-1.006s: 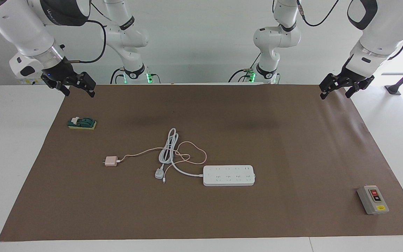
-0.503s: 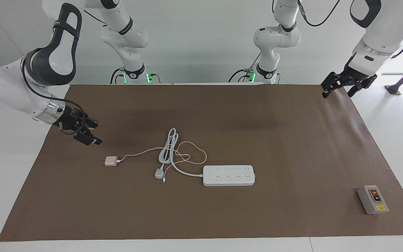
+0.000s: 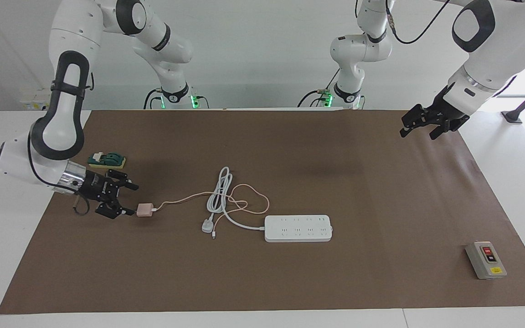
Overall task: Plug charger into power strip
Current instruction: 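Reach the right gripper to the charger while the left gripper approaches the strip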
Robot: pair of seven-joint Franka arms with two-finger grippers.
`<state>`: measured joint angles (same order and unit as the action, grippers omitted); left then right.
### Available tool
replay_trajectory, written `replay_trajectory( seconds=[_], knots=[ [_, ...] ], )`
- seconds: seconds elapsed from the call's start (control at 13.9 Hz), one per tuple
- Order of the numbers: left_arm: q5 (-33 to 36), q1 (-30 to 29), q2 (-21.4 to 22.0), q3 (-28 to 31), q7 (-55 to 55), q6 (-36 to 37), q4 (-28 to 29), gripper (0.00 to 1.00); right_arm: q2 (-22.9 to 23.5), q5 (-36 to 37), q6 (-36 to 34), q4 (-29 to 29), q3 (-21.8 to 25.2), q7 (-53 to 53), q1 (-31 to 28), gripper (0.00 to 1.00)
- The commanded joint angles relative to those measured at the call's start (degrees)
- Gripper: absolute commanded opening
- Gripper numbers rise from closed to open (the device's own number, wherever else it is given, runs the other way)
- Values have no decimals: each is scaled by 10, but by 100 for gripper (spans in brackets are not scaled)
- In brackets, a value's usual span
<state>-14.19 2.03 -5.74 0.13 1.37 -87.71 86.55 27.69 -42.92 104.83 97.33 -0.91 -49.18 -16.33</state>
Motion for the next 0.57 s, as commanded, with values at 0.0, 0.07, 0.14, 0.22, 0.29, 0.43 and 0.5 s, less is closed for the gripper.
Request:
replay_trajectory(
  seconds=[0.0,0.07,0.14,0.22,0.29,0.43,0.5],
  knots=[
    [-116,12,-43,1,6,8,-14,100,24,-32,6,-5,-2,7,7,100],
    [-181,14,-55,-2,7,12,-11,100,25,-31,5,-3,-2,9,7,100],
    [-257,13,-64,-2,6,23,-11,100,25,-30,5,0,-2,25,6,100],
    [-329,13,-86,-2,2,25,-11,100,26,-30,7,3,-1,36,5,100],
    [-389,13,-110,-6,4,25,-11,100,32,-30,8,3,-1,37,3,100],
    [-473,10,-154,-16,54,25,-8,100,51,-29,9,3,-1,86,-10,100],
    [-504,9,-167,-16,97,25,0,100,59,-29,10,0,-1,97,-17,100]
  ],
)
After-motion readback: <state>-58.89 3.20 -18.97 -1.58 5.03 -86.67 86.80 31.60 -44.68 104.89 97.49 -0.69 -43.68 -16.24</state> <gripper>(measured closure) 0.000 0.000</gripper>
